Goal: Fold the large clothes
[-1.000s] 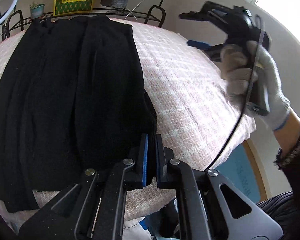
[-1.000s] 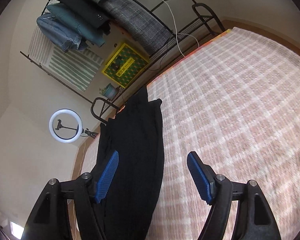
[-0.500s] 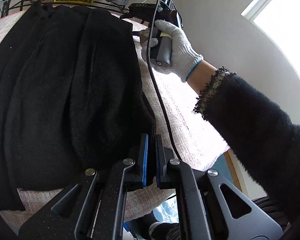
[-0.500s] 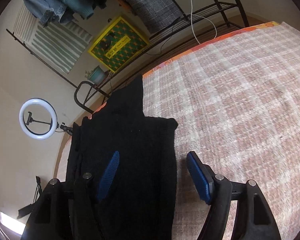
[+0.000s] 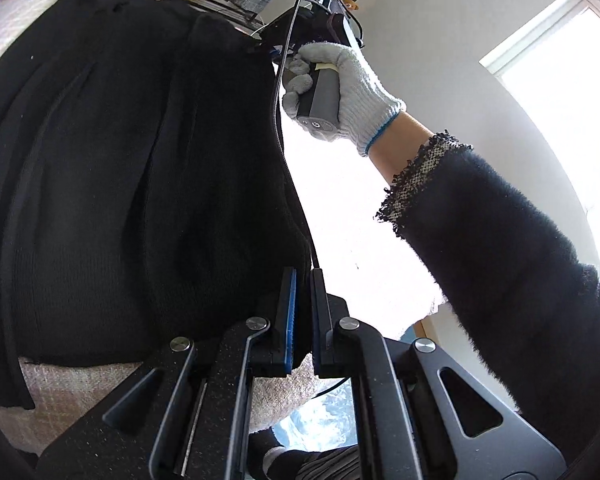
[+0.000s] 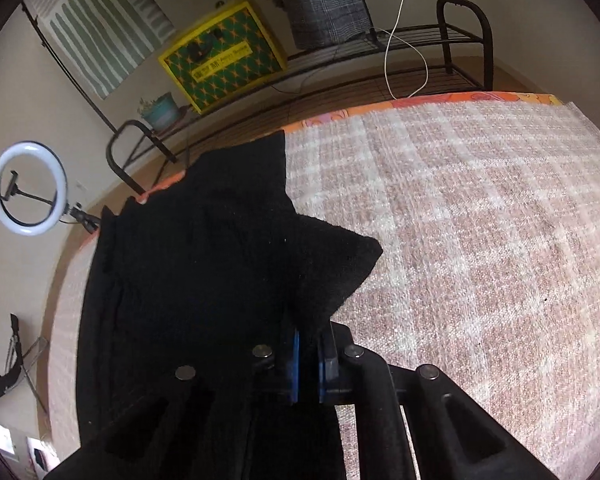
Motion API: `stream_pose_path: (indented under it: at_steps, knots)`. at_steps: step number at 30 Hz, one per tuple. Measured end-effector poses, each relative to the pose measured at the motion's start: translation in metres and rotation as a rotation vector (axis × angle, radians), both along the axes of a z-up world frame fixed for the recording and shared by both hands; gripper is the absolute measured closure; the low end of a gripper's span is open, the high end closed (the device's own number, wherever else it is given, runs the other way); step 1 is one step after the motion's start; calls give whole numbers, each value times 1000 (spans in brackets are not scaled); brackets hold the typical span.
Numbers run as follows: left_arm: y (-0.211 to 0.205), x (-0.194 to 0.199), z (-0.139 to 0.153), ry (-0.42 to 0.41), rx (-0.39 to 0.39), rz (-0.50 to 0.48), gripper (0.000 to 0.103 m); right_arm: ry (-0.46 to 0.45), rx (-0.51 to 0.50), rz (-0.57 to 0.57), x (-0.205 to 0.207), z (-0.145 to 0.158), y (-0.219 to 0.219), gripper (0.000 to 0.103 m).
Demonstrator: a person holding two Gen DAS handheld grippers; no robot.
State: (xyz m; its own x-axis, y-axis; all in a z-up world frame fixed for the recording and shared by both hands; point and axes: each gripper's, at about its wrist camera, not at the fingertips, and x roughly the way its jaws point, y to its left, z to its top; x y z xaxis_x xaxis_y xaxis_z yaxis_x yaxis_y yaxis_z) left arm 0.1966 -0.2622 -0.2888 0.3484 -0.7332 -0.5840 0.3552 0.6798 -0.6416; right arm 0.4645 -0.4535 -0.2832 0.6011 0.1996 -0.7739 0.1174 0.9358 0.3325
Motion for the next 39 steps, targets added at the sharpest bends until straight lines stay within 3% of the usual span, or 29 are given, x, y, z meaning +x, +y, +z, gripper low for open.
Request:
stream_pose_path:
  at_steps: [3, 8, 14, 19, 22, 31, 33, 34, 35, 39]
  knots:
    - [11, -2, -8, 30, -26, 25, 99, 14, -75, -8, 3, 5, 15, 100]
    - [33, -6, -17, 79, -75, 75, 99, -18, -229, 30, 3, 41, 55, 100]
    - [65, -18, -30, 127, -114, 170, 99, -90, -421, 187, 1, 72, 157, 100]
    - [90, -25, -51, 186, -125, 241, 99, -74, -609, 348, 8, 43, 258, 100]
    - [99, -29, -54, 196, -124, 263, 99, -48, -681, 388, 12, 22, 291, 100]
    - [98, -17, -40, 189, -113, 253, 99, -23, -674, 441, 15, 0, 290, 96]
    - [101, -17, -37, 188, -112, 255, 99, -19, -598, 451, 12, 10, 281, 84]
    - [102, -18, -35, 183, -107, 255, 99, -20, -533, 449, 10, 17, 273, 72]
    - [104, -20, -37, 179, -102, 255, 99, -35, -468, 447, 4, 27, 264, 69]
    - [106, -23, -32, 168, -84, 262, 99, -108, -252, 393, -35, 73, 215, 67]
